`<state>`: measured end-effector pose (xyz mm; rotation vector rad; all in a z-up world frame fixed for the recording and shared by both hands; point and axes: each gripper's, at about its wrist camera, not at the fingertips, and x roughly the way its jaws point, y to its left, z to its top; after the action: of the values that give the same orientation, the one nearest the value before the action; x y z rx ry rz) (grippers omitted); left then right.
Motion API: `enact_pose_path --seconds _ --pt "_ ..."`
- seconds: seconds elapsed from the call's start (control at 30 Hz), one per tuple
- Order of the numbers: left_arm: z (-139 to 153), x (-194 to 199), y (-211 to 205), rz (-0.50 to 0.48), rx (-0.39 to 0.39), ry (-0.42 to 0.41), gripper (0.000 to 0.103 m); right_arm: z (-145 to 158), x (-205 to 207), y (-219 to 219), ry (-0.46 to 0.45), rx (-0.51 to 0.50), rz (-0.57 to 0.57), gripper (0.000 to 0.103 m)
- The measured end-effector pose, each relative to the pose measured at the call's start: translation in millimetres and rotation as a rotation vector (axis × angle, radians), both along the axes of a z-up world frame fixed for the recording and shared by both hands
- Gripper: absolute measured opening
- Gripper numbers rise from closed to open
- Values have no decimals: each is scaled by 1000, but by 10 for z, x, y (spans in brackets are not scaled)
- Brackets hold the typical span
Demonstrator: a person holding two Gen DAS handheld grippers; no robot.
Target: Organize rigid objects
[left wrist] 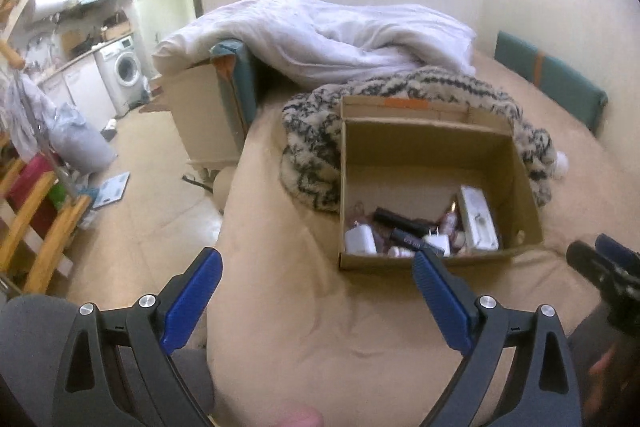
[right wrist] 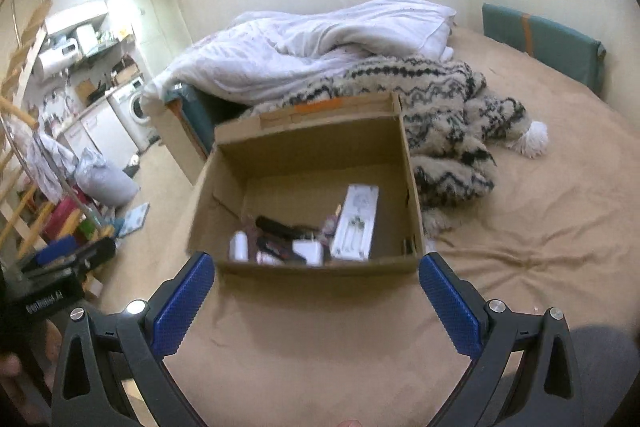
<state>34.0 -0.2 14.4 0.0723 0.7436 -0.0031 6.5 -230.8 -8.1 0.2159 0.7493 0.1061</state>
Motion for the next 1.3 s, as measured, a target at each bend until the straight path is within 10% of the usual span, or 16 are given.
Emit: enact_pose_path --seconds 1.3 --pt "-220 63 -3 -5 -48 63 103 -37 19 25 -13 -56 -42 103"
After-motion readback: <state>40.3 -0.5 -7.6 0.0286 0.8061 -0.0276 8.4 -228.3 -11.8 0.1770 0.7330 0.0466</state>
